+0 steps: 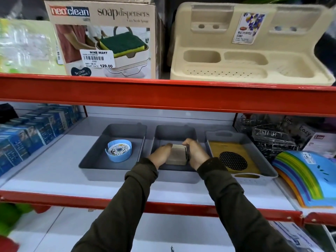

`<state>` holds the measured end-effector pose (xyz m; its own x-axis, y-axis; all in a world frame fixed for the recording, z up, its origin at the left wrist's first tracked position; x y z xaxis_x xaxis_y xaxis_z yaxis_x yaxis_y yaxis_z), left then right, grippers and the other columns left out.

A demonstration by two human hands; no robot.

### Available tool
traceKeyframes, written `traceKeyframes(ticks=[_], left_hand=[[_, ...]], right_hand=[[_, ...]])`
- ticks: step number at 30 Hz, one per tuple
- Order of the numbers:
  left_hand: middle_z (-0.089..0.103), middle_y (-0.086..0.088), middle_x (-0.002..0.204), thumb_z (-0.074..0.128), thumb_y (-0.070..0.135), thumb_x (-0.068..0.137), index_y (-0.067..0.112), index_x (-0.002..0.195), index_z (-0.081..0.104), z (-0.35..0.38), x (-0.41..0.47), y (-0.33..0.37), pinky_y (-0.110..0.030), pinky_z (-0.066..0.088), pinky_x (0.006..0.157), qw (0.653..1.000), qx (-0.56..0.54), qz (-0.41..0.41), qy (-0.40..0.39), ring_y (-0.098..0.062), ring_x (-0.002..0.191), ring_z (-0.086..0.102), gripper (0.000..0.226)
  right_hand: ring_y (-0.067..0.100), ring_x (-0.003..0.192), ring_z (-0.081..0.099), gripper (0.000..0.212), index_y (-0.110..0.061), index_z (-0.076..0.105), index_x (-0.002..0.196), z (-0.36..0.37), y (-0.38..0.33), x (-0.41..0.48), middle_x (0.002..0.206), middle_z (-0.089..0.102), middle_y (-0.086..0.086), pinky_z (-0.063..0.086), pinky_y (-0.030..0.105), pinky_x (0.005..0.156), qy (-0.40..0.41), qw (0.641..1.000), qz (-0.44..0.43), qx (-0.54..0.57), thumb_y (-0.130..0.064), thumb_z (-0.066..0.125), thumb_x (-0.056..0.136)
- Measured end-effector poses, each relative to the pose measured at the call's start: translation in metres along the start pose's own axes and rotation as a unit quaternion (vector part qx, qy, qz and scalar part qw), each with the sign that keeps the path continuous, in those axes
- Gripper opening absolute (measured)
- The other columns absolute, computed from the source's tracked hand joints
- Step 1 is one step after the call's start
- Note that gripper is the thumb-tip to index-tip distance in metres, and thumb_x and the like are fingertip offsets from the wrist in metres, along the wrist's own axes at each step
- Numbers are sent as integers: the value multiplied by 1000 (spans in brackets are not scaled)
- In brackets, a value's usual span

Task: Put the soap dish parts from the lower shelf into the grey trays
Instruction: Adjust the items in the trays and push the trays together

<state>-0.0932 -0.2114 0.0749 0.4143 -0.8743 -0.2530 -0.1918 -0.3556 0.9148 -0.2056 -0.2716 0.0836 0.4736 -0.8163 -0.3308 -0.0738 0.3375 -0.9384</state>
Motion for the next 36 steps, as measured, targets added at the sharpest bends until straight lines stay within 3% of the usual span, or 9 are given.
traceKeyframes(ticks=[5, 11, 16, 18, 21, 26, 28, 32, 36], left_hand=[[62, -18, 127, 32, 40, 100, 15, 117, 60, -3, 7, -3, -46, 39, 113, 997, -71, -10, 24, -32, 120, 56, 41], [62, -17, 129, 35, 50, 93, 14, 131, 57, -7, 14, -9, -48, 38, 115, 996, -89, -4, 19, -32, 121, 56, 56], [45, -18, 150, 24, 41, 104, 8, 143, 46, -2, -12, 25, -33, 28, 112, 995, 28, 78, 58, -31, 137, 42, 56], [53, -17, 141, 29, 38, 104, 7, 135, 54, 5, -18, 42, -28, 30, 100, 991, 30, 120, 58, -27, 125, 50, 50], [65, -12, 127, 33, 47, 98, 13, 120, 65, 30, -19, 61, -36, 40, 108, 985, 34, 168, 8, -22, 115, 59, 51], [73, -12, 116, 30, 44, 103, 4, 112, 71, 99, -22, 77, -38, 50, 100, 970, 77, 201, -109, -27, 106, 68, 59], [76, -11, 103, 29, 46, 103, 4, 101, 75, 126, -21, 78, -40, 54, 93, 961, 123, 214, -126, -27, 95, 71, 62], [41, -7, 54, 27, 43, 104, 4, 72, 52, 157, -25, 83, -31, 33, 54, 927, 265, 254, -72, -27, 52, 44, 57], [57, -25, 80, 22, 32, 107, 2, 112, 58, 177, -26, 88, -45, 40, 64, 906, 354, 212, -90, -41, 75, 55, 48]], right_hand=[[31, 89, 57, 18, -13, 54, 77, 1, -4, 7, 80, 58, 12, 45, 36, 74, 7, 1000, -15, 4, -26, 49, 89], [19, 67, 52, 25, -14, 52, 67, -3, -11, 5, 69, 52, 7, 40, 29, 61, 0, 1000, -26, -6, -20, 46, 91], [23, 117, 50, 40, -14, 58, 129, -37, -35, -17, 124, 55, 3, 37, 35, 99, -47, 987, -69, -136, -27, 32, 101], [31, 125, 50, 45, -9, 56, 132, -60, -48, -32, 135, 55, 10, 38, 37, 98, -14, 981, -74, -178, -28, 25, 104], [42, 122, 53, 53, 3, 55, 130, -104, -55, -46, 138, 52, 30, 40, 43, 103, 24, 974, -63, -217, -30, 21, 105], [25, 83, 66, 61, -4, 67, 103, -170, -45, -46, 95, 74, 11, 52, 37, 81, 73, 947, -22, -311, -45, 22, 102], [26, 83, 69, 60, -6, 69, 97, -189, -37, -40, 95, 76, 14, 55, 43, 86, 73, 933, -7, -353, -46, 24, 99], [31, 103, 65, 59, -18, 58, 125, -202, -28, -45, 117, 68, 16, 51, 42, 95, 71, 870, -26, -487, -55, 24, 94], [36, 116, 57, 50, -2, 58, 123, -203, -24, -47, 124, 62, 25, 43, 36, 96, 85, 860, -44, -502, -36, 29, 103]])
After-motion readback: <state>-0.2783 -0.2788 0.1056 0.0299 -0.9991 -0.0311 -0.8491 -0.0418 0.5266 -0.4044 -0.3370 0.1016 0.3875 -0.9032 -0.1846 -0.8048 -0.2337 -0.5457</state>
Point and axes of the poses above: each hand's wrist, its own x-axis towards the middle knuckle, its own z-axis out of the palm, y = z × x, the point moved 3 cm from there along x, towards the middle knuckle
